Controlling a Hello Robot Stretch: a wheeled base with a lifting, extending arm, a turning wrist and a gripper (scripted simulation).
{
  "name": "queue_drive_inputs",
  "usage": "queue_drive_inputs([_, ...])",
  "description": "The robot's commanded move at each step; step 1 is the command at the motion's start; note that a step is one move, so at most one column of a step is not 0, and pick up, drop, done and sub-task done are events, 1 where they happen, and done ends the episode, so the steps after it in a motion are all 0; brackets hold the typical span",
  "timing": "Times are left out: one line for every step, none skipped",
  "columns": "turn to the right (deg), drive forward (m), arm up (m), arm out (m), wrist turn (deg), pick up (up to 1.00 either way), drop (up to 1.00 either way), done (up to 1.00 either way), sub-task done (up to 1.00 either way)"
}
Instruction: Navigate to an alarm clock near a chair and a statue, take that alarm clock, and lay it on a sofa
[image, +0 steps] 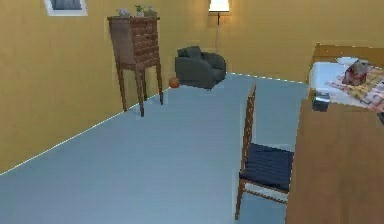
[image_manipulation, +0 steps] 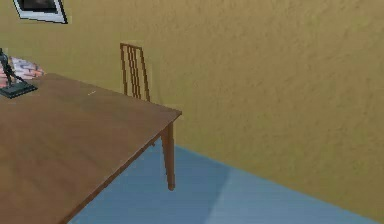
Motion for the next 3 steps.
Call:
queue_drive_inputs([9.0, 0.0, 0.0, 0.0, 0.0, 0.0, 0.0, 0.0, 0.0])
queue_drive_inputs([0.0, 0.3, 0.0, 0.0, 0.0, 0.0, 0.0, 0.0, 0.0])
queue_drive_inputs([-33.0, 0.0, 0.0, 0.0, 0.0, 0.0, 0.0, 0.0, 0.0])
